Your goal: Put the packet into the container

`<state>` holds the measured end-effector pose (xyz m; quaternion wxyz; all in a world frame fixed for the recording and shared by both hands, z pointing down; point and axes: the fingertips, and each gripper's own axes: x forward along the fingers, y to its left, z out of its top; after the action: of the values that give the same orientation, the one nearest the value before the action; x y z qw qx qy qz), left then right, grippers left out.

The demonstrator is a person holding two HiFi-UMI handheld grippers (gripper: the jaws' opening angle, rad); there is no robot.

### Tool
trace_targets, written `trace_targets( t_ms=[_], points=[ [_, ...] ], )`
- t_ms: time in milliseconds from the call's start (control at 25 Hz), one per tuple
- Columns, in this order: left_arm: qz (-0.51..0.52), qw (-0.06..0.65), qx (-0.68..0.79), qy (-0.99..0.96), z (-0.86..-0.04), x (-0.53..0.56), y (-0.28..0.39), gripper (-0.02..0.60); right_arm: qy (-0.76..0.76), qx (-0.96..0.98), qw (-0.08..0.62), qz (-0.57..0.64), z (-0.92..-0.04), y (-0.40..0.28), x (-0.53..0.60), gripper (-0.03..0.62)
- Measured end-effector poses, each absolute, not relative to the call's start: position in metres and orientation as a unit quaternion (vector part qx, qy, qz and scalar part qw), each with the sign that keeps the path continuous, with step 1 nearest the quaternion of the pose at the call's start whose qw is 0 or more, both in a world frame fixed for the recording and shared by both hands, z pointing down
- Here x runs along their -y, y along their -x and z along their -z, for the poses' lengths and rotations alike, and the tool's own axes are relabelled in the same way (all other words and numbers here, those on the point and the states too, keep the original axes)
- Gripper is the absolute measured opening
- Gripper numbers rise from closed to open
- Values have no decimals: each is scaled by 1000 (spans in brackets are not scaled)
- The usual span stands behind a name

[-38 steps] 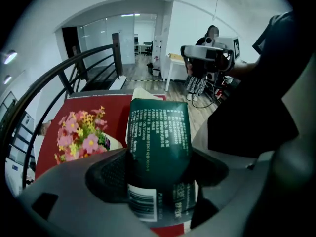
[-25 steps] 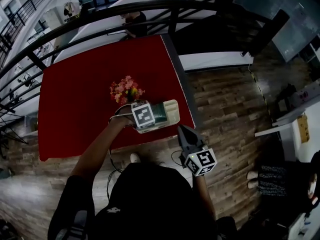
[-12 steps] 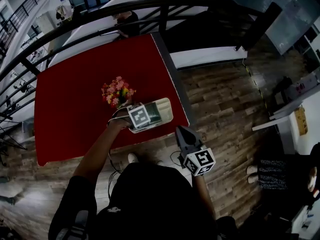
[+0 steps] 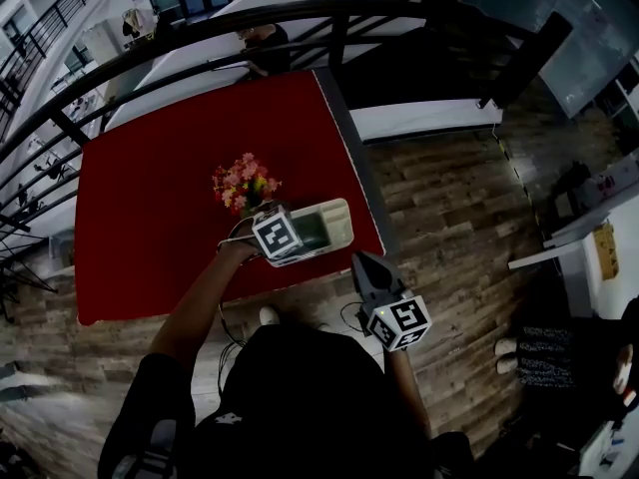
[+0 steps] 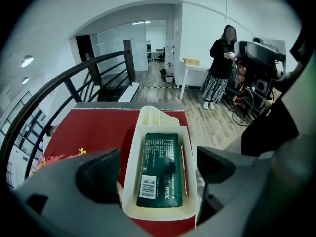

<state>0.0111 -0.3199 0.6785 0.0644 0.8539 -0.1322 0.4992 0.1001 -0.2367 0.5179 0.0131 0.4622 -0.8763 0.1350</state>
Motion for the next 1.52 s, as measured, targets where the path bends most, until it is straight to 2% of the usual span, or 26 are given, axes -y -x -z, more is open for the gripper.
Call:
trace_targets(
  t_ms=[160,240,280,400,480,520,720,960,1200,1520],
  points=[
    [-469,68,136,-870,-663,315,-7,481,-460,877,12,-136,-518,-94,239,21],
    [-438,68,164,-881,-642,315,-2,451,-459,878,11,-134,-515,-92,240,20],
    [-418,67,181,-888,-630,317,2,396,-458,879,10,-133,-515,-91,241,20],
    [-355,54,233,-904,-598,321,17,170,-454,881,11,-131,-515,-85,245,21],
    [-307,47,261,-914,-579,319,27,67,-452,883,11,-128,-514,-80,248,20],
    [-282,43,276,-918,-571,317,32,36,-450,884,10,-127,-513,-77,250,20],
    [-173,31,339,-924,-537,308,58,11,-445,888,10,-117,-506,-65,258,20],
    [-64,67,382,-920,-511,282,81,11,-443,890,3,-107,-500,-51,265,21],
    [-27,88,390,-916,-504,262,87,9,-433,896,-2,-98,-493,-35,269,20],
    [-4,63,366,-928,-492,260,82,9,-425,901,-9,-87,-484,-18,272,20]
  ],
)
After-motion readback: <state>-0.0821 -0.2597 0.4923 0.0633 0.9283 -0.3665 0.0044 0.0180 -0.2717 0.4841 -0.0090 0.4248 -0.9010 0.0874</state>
